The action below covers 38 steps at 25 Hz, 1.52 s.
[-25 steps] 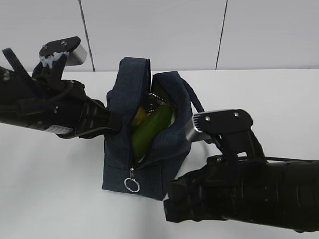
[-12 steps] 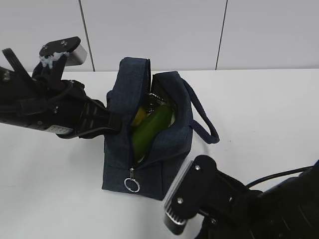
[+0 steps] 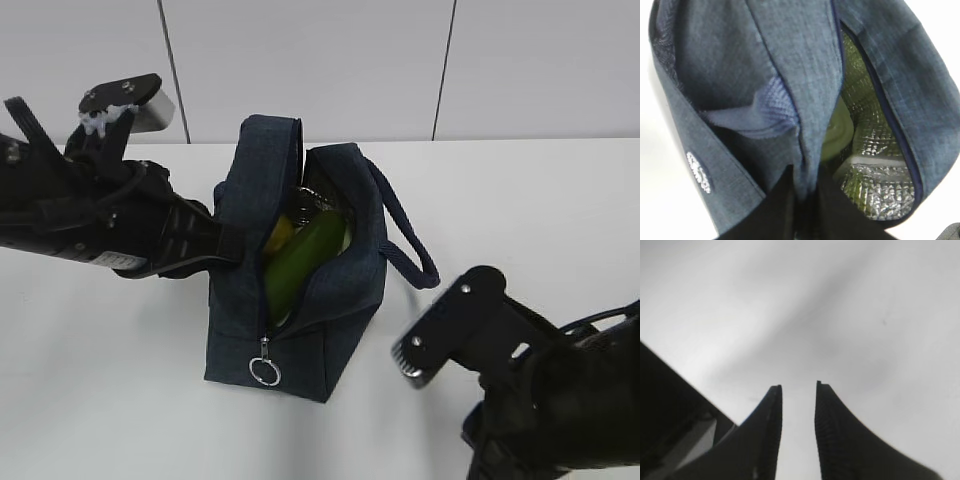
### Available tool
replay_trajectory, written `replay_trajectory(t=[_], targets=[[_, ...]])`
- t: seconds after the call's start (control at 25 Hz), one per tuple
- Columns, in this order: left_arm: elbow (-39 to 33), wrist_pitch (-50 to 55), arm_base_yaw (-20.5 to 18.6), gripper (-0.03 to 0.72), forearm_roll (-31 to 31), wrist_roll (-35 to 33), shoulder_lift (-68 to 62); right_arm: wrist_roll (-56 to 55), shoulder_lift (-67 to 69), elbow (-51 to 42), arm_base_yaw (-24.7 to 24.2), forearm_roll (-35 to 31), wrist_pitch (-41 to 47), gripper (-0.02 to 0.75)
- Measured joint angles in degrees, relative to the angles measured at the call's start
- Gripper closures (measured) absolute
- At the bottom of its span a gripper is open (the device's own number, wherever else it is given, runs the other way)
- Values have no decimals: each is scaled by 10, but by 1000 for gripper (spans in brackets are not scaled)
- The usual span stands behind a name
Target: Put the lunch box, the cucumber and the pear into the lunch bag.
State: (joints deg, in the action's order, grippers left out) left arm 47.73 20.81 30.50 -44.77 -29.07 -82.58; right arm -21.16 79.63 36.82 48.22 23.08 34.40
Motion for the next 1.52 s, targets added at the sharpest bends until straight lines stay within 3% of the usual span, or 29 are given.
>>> replay_trajectory(t=[0.4,0.68,1.04,1.36,1.52], targets=[[0,0,0,685,0,-1,0,-43,-10,-29,0,5,-233,545],[0,0,0,685,0,-1,0,-36,-10,-139,0,37,-512,545],[0,-2,0,685,0,-2,0,20,87,-144,0,38,-651,532],[0,-6,0,685,0,-2,0,120,182,-144,1,-107,-761,481],[0,-6,0,685,0,-2,0,150,202,-144,1,-130,-819,480]])
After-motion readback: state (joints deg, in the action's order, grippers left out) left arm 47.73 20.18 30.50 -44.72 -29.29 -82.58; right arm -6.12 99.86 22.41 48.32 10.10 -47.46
